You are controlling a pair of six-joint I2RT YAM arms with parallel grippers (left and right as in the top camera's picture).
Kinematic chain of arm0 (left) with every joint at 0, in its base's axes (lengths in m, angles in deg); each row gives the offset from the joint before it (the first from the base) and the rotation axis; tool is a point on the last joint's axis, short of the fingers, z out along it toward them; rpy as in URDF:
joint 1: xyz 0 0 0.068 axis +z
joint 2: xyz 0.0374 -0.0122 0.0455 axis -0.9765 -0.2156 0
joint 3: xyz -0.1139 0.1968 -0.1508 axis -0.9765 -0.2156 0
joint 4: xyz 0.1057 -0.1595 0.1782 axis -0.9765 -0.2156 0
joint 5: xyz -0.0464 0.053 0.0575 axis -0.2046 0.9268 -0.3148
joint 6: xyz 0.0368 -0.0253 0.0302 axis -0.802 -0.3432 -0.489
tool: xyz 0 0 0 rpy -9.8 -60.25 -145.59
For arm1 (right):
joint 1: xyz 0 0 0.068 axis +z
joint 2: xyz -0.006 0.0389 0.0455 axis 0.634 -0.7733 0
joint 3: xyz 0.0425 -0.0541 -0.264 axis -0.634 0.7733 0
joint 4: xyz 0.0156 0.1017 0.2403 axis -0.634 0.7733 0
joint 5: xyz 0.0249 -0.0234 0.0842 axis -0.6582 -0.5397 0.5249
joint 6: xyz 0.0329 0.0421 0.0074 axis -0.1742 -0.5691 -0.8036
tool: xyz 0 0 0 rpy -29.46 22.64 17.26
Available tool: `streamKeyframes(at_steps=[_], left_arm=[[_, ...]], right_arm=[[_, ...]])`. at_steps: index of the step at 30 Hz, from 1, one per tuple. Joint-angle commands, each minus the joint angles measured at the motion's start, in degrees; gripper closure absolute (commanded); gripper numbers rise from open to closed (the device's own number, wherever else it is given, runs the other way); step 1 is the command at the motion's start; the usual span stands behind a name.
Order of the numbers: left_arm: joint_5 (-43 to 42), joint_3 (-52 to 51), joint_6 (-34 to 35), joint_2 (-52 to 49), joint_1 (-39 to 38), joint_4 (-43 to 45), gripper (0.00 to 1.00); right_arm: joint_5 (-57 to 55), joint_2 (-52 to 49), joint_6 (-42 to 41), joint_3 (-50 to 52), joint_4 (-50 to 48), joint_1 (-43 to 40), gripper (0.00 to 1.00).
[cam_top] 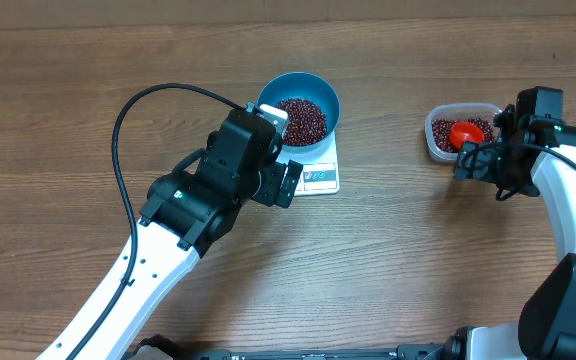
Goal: Scoop item into bowl and weigh 150g on scale
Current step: 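Lower the red scoop into the bean tub with the right gripper, then release the red scoop in the tub, opening the right gripper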
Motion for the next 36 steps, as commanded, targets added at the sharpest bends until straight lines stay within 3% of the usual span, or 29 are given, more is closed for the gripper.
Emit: streamKeyframes(at_steps=[1,11,18,32,36], left_arm=[[0.48,0.92,-0.22,0.55,0.20,0.02,0.00],[0.48,0.92,-0.22,0.55,0.20,0.02,0.00],[0.48,0.92,-0.22,0.55,0.20,0.02,0.00],[0.48,0.92,-0.22,0.55,0.20,0.02,0.00],[0.48,0.92,-0.22,0.55,0.20,0.02,0.01]], right_arm=[[3.91,-0.28,1.33,-1.90,-1.07,-0.26,0.00],[4.04,-0.02,1.64,-7.10,-0.22,-0.15,0.00],[4.02,-0.02,6.60,-12.07,2.93,-0.15,0.00],[4.59,3.10,6.82,-12.50,6.60,-0.09,0.00],[9.16,5.38,10.36,-12.50,7.19,-0.09,0.00]])
